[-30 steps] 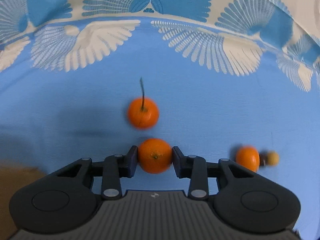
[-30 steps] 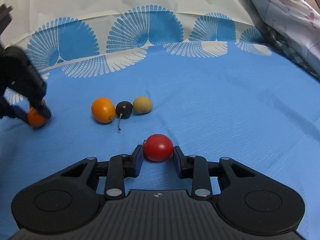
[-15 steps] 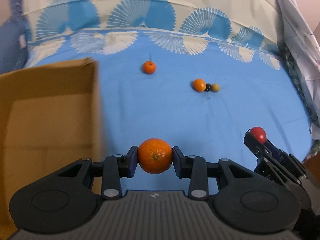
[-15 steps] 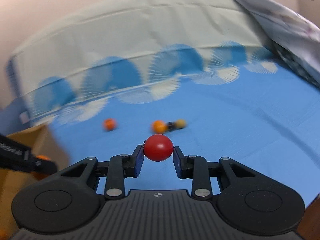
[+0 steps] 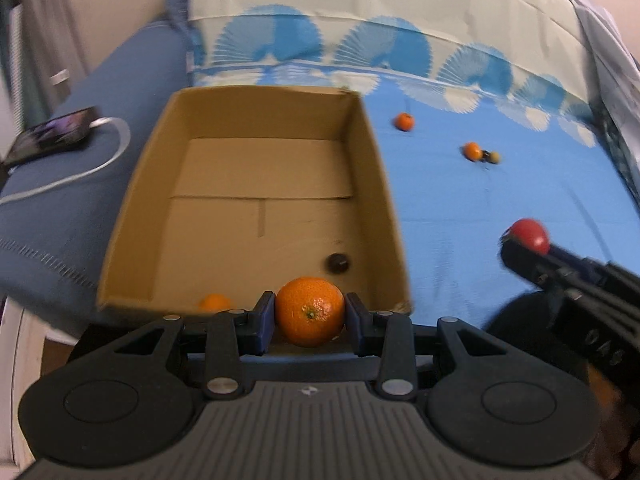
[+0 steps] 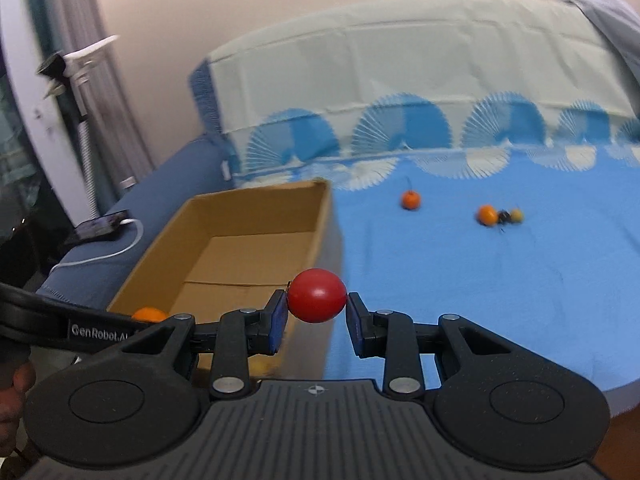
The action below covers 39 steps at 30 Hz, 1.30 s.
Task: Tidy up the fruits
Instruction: 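Carry the mandarin and red tomato over the cardboard box with both tools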
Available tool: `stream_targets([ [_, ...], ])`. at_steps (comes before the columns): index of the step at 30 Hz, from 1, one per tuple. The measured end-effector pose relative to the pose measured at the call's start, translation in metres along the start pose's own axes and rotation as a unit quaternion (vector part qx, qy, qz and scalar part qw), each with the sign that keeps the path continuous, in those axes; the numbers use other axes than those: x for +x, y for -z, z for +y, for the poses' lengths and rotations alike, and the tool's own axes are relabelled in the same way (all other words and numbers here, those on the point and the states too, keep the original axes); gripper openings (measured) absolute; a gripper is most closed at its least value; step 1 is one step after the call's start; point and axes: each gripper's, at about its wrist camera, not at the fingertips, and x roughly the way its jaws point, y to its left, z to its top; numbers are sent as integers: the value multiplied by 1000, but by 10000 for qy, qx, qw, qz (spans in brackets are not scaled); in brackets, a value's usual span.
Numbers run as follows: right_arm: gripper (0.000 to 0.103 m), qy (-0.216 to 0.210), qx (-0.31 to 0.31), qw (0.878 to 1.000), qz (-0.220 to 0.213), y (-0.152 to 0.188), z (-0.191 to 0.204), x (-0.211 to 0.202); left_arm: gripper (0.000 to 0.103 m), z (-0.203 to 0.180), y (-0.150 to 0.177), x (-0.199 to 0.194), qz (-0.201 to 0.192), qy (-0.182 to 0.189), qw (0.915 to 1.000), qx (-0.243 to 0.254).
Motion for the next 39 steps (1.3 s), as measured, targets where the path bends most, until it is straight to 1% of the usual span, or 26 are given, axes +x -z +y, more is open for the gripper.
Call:
stream_targets([
  [3,33,-4,-228,9996,-140,-3,17,-13,41,18,12,-14,-127,-75,9998,-166],
  [6,33,-10,-425,9989,-213,0,32,-23,41,31,21,-27,-264,-75,9992,-306],
  [11,33,-5,-716,9969,-322,6,51,-40,41,34,29,-39,-448,-63,9983,-377],
  [16,33,20,-819,9960,-344,9,59,-49,41,35,36,-45,-500,12,9976,-470],
  [20,33,17,-882,9954,-386,9,63,-52,41,37,37,-50,-556,8,9969,-550],
  [29,33,19,-908,9947,-479,11,63,-58,41,34,37,-54,-650,8,9967,-490],
  [39,33,17,-851,9954,-446,12,62,-57,41,34,39,-52,-648,3,9968,-472],
])
